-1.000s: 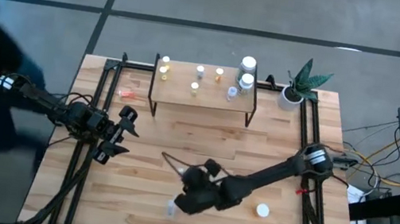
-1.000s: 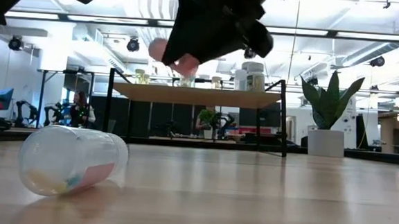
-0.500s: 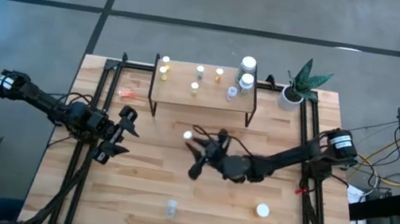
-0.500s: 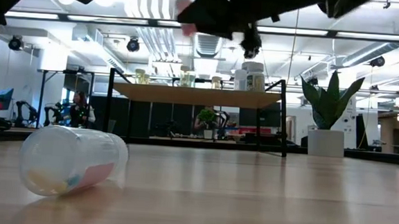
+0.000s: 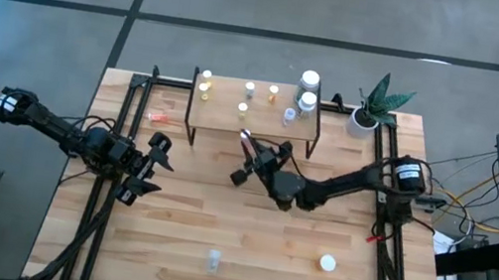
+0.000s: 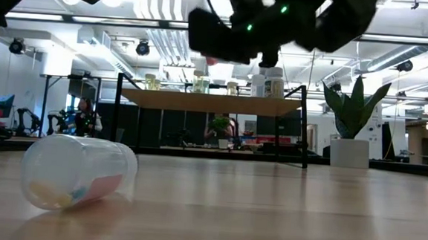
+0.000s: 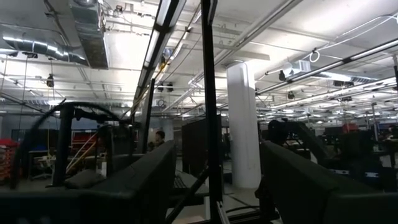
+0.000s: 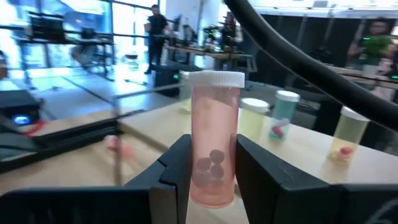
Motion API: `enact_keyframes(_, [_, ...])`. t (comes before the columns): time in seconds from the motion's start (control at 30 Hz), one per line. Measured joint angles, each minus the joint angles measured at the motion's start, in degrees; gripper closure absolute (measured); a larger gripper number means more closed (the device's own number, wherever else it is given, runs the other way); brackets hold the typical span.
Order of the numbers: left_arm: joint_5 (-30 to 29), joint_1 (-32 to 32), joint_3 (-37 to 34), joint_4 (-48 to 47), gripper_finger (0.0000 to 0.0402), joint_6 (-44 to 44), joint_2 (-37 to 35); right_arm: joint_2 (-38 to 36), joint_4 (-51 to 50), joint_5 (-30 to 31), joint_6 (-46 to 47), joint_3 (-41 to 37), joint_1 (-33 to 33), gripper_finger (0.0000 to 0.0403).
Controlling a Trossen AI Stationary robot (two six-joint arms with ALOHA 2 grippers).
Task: Pick and place medicine bottles onto shelf by color
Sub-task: Put the pink pill bottle on the shelf
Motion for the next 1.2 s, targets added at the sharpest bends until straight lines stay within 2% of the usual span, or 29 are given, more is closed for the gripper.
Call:
enact_keyframes(0.13, [0.00,0.00,0.00,-0.04,0.0185,-0.01,0.00,0.86,0.13,-0.41,0.27,0.52,-2.55,0.0305])
enact_keyframes(0.2, [0.00,0.00,0.00,-0.04,0.0185,-0.01,0.00,0.84,2.14,-3.02,1.21,-0.52,-3.47,0.0305])
enact_keyframes(0.3, [0.00,0.00,-0.01,-0.03,0.0185,0.01,0.00,0.87,10.79,-7.75,0.13,-3.34,-4.30,0.0305])
enact_keyframes(0.4, [0.00,0.00,0.00,-0.04,0.0185,0.01,-0.02,1.55,20.82,-8.90,-2.51,-5.88,-4.44,0.0305])
enact_keyframes(0.47, [0.00,0.00,0.00,-0.04,0.0185,0.01,0.00,2.59,23.89,-8.98,-4.76,-6.92,-4.40,0.0305])
enact_keyframes(0.87, [0.00,0.00,-0.02,-0.04,0.0185,0.01,0.00,4.56,23.67,-9.03,-5.39,-7.74,-7.27,0.0305])
enact_keyframes(1.2, [0.00,0.00,-0.02,-0.02,0.0185,0.01,0.00,4.58,21.38,-9.06,-0.72,-7.74,-11.36,0.0305])
